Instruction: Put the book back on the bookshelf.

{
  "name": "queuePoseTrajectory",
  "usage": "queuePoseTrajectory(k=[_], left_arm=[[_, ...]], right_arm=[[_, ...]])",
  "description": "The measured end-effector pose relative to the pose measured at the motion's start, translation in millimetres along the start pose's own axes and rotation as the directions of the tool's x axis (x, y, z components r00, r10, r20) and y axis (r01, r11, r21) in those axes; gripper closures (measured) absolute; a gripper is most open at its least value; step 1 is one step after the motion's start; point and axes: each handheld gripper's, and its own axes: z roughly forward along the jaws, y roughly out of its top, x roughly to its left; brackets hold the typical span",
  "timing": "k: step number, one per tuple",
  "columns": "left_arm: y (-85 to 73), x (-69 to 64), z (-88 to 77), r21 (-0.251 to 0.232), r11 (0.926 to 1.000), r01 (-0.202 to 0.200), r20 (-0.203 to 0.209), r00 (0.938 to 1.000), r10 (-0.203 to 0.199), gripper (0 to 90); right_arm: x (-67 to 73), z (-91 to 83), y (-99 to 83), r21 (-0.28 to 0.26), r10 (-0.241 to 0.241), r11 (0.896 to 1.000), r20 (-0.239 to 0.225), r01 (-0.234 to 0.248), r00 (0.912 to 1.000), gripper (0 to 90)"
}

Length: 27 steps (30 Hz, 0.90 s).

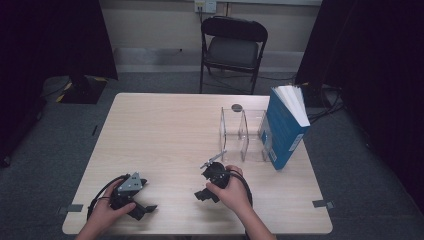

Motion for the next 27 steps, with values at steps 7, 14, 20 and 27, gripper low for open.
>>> queuePoseTrajectory(k=[7, 14, 20, 27], left_arm=[[0.1, 0.2, -0.1, 0.001, 1.0, -0.002, 0.0, 1.0, 0.002, 0.0], [0.0, 0.0, 0.0, 0.0, 1.0, 0.0, 0.0, 1.0, 0.0, 0.0], [0.0, 0.1, 0.0, 0.0, 1.0, -0.002, -0.001, 1.0, 0.002, 0.0], [-0.3, 0.0, -0.1, -0.002, 1.0, -0.003, 0.0, 1.0, 0.003, 0.0]], right_arm=[[2.0, 8.3, -2.9, 0.002, -0.023, 1.0, 0.005, 0.023, 0.9997, 20.4], [5.7, 15.6, -6.8, -0.007, -0.05, 0.999, 0.002, 0.05, 0.9988, 18.5], [7.5, 17.4, -8.4, -0.026, -0.068, 0.997, 0.006, 0.068, 0.9977, 16.8], [9.0, 19.1, -14.1, -0.077, -0.086, 0.993, 0.027, 0.088, 0.9959, 16.2]])
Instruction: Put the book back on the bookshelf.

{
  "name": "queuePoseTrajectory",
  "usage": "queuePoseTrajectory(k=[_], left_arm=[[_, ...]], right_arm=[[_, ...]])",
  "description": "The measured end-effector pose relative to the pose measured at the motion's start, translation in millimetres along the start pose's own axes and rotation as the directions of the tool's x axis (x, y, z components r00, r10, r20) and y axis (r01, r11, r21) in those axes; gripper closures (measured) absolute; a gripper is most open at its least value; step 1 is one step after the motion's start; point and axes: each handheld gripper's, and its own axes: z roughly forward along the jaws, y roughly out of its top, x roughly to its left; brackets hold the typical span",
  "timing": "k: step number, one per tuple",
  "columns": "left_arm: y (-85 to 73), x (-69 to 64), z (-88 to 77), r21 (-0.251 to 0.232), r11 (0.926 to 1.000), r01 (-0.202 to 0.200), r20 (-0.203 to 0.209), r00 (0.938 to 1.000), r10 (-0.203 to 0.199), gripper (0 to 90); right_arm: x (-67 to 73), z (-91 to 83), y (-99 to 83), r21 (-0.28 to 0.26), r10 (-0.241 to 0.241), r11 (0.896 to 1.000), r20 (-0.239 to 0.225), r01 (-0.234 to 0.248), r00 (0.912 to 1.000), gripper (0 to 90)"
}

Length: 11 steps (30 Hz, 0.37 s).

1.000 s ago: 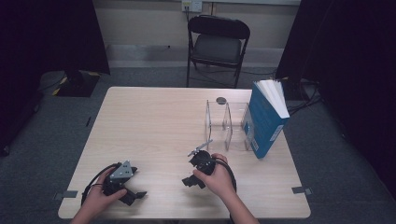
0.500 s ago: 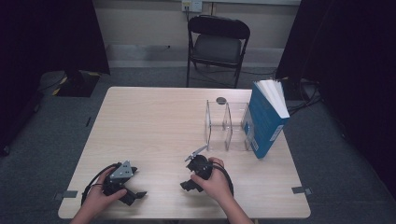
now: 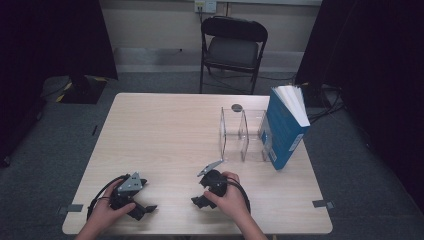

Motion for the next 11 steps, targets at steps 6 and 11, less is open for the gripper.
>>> queuePoseTrajectory(k=[6, 11], left_arm=[[-0.2, -0.3, -0.1, -0.001, 1.0, 0.002, -0.002, 1.0, -0.002, 0.0], [-0.3, -0.6, -0.2, -0.001, 1.0, 0.005, -0.003, 1.0, -0.005, 0.0]], right_arm=[[0.8, 1.8, -7.9, -0.074, -0.026, 0.997, 0.015, 0.027, 0.9996, 15.9], [4.6, 5.6, -16.3, -0.137, -0.073, 0.987, 0.068, 0.082, 0.995, 15.7]])
